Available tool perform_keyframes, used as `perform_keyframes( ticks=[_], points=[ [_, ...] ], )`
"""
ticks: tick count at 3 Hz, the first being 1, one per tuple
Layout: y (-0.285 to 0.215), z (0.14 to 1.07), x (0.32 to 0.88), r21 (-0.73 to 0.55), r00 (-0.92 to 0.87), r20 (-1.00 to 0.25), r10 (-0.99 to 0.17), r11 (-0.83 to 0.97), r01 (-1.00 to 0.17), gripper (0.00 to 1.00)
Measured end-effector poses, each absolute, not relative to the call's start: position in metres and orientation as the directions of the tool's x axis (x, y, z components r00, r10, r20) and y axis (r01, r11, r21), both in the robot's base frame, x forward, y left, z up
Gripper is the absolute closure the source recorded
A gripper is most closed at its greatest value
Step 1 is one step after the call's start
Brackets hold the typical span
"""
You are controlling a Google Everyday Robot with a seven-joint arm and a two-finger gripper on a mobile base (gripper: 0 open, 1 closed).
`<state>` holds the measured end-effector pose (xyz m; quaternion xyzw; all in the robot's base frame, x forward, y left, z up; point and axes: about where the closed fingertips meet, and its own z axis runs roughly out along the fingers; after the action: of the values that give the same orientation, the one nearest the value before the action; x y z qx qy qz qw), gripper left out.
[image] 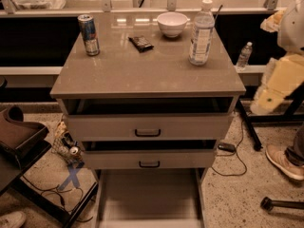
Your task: Place blue plastic bottle into bottom drawer
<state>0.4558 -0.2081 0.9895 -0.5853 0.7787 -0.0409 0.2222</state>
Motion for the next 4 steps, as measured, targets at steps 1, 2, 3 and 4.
perform_keyframes(
  ticks=[1,2,3,4],
  points=[
    [-0.21,0.964,0.491,-0.293,-0.242,-0.493,-0.836,0.421,-0.858,0.0],
    [-0.203,0.936,0.528,-0.252,-0.192,-0.695,-0.693,0.485,-0.838,0.0],
    [-0.187,0.937,0.556,-0.261,-0.072,-0.849,-0.523,0.533,-0.805,0.0],
    [-0.18,0.955,0.581,-0.292,0.062,-0.927,-0.37,0.608,-0.739,0.0]
  ],
)
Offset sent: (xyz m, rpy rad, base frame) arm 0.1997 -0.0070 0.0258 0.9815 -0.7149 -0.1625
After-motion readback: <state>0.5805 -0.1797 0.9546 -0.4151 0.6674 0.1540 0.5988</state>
